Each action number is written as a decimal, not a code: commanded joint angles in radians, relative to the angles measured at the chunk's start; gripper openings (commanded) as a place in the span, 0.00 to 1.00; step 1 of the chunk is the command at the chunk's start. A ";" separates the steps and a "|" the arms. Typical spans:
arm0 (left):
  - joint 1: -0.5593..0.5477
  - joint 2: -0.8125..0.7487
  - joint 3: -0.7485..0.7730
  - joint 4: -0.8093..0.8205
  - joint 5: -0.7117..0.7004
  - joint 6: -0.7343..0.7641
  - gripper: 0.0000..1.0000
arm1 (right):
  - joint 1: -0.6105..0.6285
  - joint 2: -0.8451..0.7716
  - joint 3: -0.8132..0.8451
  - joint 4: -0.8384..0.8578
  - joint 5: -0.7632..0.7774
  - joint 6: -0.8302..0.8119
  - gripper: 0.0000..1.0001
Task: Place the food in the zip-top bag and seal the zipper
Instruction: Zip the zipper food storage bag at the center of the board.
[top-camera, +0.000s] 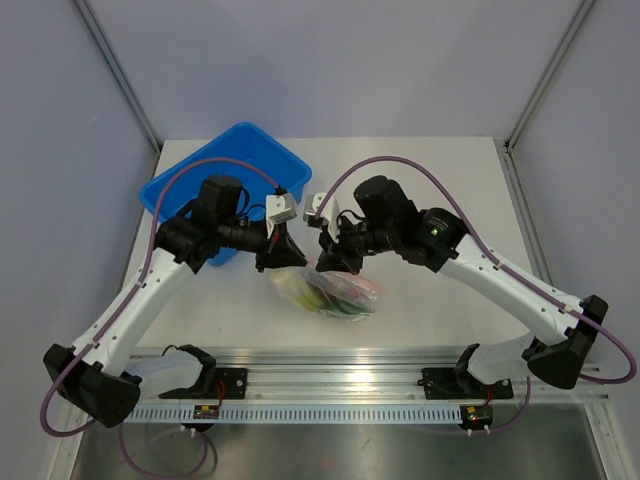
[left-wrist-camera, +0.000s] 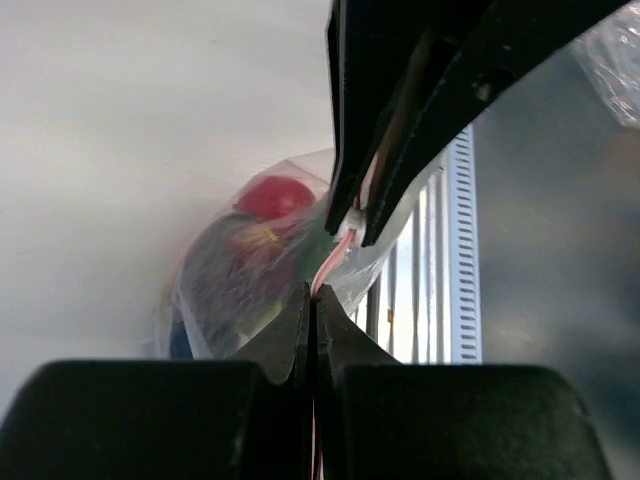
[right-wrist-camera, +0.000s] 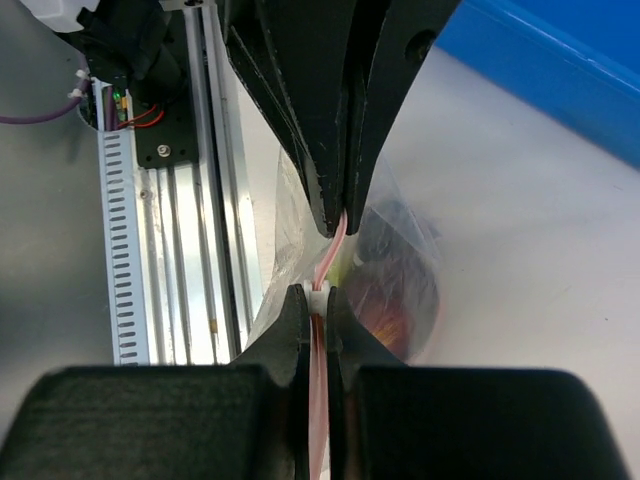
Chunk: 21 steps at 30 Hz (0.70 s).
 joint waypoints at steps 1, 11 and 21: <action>0.008 -0.054 -0.041 0.205 -0.233 -0.094 0.00 | 0.008 -0.049 0.011 0.008 0.022 -0.012 0.00; 0.057 -0.039 0.000 0.231 -0.270 -0.071 0.00 | 0.008 -0.137 -0.048 -0.053 0.144 -0.012 0.00; 0.149 -0.031 0.023 0.205 -0.205 -0.051 0.00 | 0.007 -0.292 -0.127 -0.114 0.309 0.012 0.00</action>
